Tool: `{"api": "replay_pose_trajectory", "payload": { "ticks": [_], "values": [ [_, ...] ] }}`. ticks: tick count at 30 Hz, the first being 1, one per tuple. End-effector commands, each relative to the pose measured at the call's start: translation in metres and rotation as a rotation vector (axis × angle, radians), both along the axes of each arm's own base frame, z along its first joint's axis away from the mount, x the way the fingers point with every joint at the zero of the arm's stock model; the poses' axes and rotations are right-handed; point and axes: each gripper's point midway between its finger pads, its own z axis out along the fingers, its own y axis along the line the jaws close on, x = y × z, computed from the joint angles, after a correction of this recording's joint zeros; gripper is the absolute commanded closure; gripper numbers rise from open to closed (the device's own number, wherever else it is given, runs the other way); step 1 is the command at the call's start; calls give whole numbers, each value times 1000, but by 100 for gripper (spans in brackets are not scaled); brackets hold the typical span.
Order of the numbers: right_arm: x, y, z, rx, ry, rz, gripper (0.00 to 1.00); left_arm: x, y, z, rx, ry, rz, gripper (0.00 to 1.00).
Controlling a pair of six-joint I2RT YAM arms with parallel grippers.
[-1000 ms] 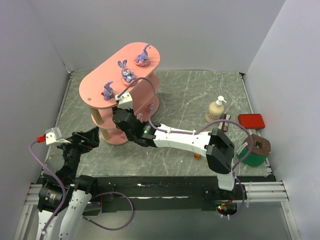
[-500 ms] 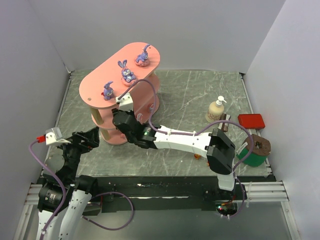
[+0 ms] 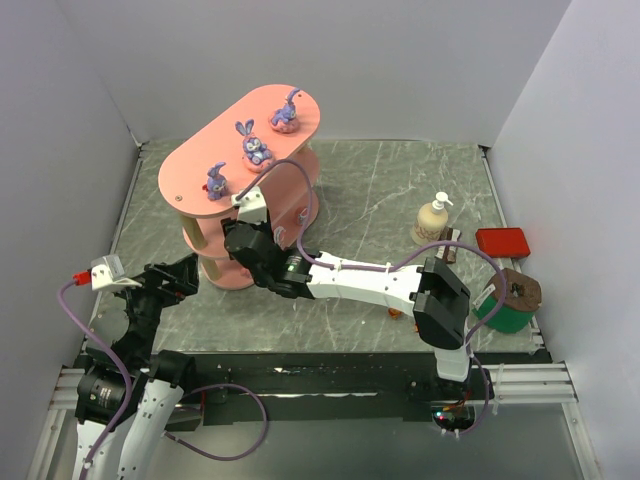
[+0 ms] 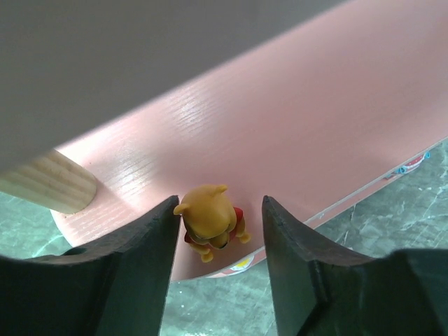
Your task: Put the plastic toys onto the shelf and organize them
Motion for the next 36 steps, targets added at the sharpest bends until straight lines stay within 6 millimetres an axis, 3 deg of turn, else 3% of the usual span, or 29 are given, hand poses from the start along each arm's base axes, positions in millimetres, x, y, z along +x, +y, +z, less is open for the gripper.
{"api": "replay_pose_trajectory", "payload": {
  "ticks": [1,10,16,20,21,22,25,30,31,32,34,36],
  "values": [
    [-7,-6,-35,-111,41,15,34,-5,3,16,-22,-51,11,3],
    [-11,-10,-10,-62,10,47,15,-4,3,15,-20,-47,11,4],
    [-20,-19,10,-11,-14,93,10,-4,3,15,-21,-44,14,4],
    [-28,-31,15,-9,-22,124,7,-4,4,14,-23,-42,19,4],
    [-30,-34,30,35,-41,127,7,-4,4,14,-22,-41,20,4],
    [-33,-38,24,30,-34,138,6,-4,5,14,-24,-42,22,4],
    [-40,-48,36,72,-43,156,5,-5,5,15,-26,-43,23,4],
    [-56,-75,25,78,12,162,5,-4,5,15,-26,-42,26,4],
    [-59,-84,13,74,48,138,5,-4,5,15,-26,-42,25,4],
    [-58,-97,12,64,55,95,5,-5,5,15,-26,-43,25,4],
    [-59,-129,-18,1,142,-27,6,-5,5,15,-25,-43,22,4],
    [-54,-165,-35,-39,185,-182,6,-6,5,15,-25,-49,20,4]
  ]
}}
